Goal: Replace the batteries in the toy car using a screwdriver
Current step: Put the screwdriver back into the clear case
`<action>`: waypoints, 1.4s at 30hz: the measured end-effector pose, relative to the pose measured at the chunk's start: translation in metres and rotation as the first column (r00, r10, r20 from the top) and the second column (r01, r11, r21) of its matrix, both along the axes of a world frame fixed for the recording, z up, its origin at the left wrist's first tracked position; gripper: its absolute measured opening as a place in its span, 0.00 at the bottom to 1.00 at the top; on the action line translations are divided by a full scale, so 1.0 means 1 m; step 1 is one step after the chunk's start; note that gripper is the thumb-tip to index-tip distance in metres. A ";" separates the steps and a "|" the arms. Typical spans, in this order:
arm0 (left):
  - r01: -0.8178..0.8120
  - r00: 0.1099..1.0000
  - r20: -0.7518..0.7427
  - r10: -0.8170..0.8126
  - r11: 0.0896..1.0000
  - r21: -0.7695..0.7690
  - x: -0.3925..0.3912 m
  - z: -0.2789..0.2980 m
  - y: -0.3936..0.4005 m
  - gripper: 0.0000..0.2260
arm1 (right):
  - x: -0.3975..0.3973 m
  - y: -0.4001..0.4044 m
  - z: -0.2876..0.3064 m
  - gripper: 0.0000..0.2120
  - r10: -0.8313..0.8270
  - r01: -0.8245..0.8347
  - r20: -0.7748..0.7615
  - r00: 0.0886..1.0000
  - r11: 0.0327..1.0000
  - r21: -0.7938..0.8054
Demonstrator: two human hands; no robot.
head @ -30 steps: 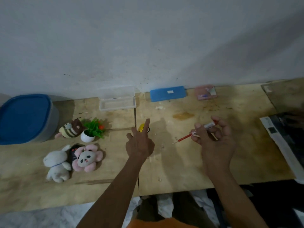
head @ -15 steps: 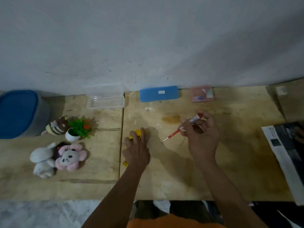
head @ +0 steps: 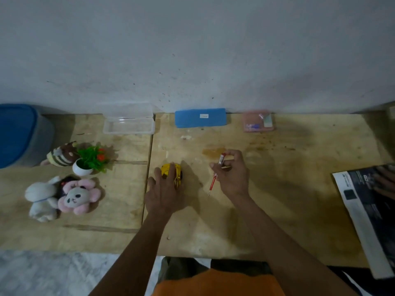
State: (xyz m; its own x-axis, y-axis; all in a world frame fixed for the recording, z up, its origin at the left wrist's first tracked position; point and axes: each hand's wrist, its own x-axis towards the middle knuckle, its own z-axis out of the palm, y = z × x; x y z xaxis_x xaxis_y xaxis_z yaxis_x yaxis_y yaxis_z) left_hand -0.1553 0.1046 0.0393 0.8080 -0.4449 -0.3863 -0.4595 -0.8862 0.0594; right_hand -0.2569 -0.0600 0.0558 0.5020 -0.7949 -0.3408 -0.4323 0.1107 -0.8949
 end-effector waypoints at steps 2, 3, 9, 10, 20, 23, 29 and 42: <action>0.018 0.999 -0.042 -0.020 0.998 -0.055 0.000 0.002 0.009 0.31 | 0.006 0.006 -0.005 0.18 0.070 -0.071 -0.053 0.996 0.997 -0.024; 0.014 0.997 -0.071 -0.020 0.996 -0.083 0.001 0.002 0.012 0.31 | 0.008 0.009 -0.007 0.18 0.098 -0.102 -0.075 0.992 0.994 -0.040; -0.035 0.979 -0.203 0.002 0.987 -0.159 0.016 -0.008 0.028 0.34 | 0.014 0.030 -0.012 0.17 0.139 -0.151 -0.111 0.984 0.982 -0.111; -0.039 0.978 -0.209 0.005 0.987 -0.156 0.016 -0.008 0.028 0.34 | 0.015 0.035 -0.011 0.16 0.139 -0.151 -0.097 0.985 0.981 -0.124; -0.102 0.972 -0.233 0.040 0.960 -0.262 0.056 0.011 0.056 0.31 | 0.087 0.077 0.025 0.11 0.153 -0.152 -0.006 0.988 0.972 -0.178; -0.083 0.993 -0.108 0.045 0.920 -0.382 0.107 0.023 0.078 0.28 | 0.135 0.091 0.029 0.11 0.186 -0.180 0.019 0.982 0.967 -0.179; 0.017 1.000 0.001 -0.019 0.905 -0.425 0.241 0.031 0.107 0.29 | 0.237 0.117 0.022 0.10 0.367 -0.344 -0.029 0.930 0.838 -0.424; 0.004 0.997 -0.077 -0.032 0.943 -0.334 0.335 -0.029 0.086 0.18 | 0.344 0.109 -0.057 0.12 0.517 -0.749 -0.545 0.660 0.390 -0.536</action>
